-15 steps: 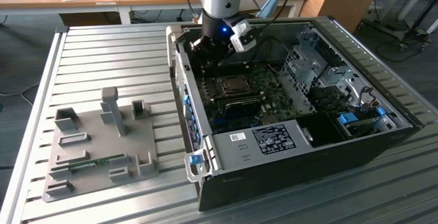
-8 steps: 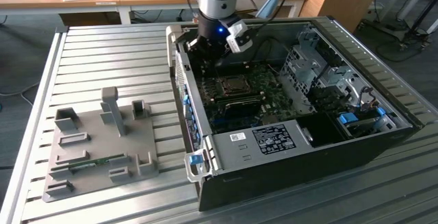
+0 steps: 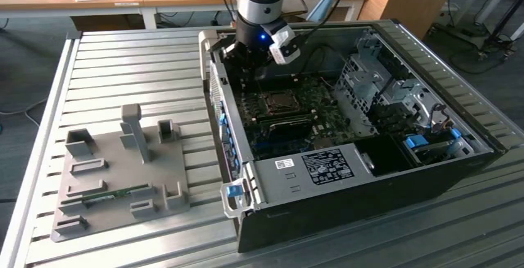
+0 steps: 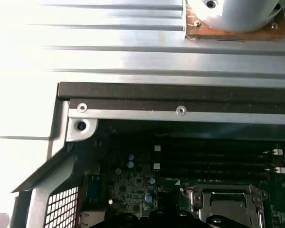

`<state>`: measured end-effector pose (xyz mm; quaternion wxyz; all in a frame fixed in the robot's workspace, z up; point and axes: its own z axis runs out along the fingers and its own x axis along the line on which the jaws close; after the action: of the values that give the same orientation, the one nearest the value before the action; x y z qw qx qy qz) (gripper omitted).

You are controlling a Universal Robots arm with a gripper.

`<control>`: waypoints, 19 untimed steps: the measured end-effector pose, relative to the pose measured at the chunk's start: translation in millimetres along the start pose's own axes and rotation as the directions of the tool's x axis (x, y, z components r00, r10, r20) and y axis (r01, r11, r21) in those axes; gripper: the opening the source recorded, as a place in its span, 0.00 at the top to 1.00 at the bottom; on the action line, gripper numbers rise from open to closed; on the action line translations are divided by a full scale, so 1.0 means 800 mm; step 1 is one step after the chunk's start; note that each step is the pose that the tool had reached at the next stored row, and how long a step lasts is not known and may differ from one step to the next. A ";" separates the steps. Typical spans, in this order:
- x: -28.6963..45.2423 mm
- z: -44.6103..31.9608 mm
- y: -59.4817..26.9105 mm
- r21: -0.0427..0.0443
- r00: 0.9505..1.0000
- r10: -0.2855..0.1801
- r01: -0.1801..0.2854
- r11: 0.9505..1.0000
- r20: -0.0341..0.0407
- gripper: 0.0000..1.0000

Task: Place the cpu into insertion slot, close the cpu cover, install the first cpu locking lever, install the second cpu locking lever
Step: 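Install the first cpu locking lever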

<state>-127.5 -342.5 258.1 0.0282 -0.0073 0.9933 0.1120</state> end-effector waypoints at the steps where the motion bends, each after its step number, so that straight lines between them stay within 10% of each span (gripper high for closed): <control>1: 0.0000 0.0000 0.000 -0.001 1.000 0.000 0.000 1.000 0.000 0.89; 5: 0.0000 0.0001 0.000 -0.004 1.000 0.000 0.000 1.000 0.000 0.89; 10: 0.0002 0.0016 0.000 -0.039 1.000 0.002 -0.002 0.999 0.001 0.89; 19: 0.0003 0.0069 -0.002 -0.054 1.000 0.004 -0.004 0.999 0.001 0.89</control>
<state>-127.4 -342.6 252.5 0.0284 -0.0058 0.9899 0.1389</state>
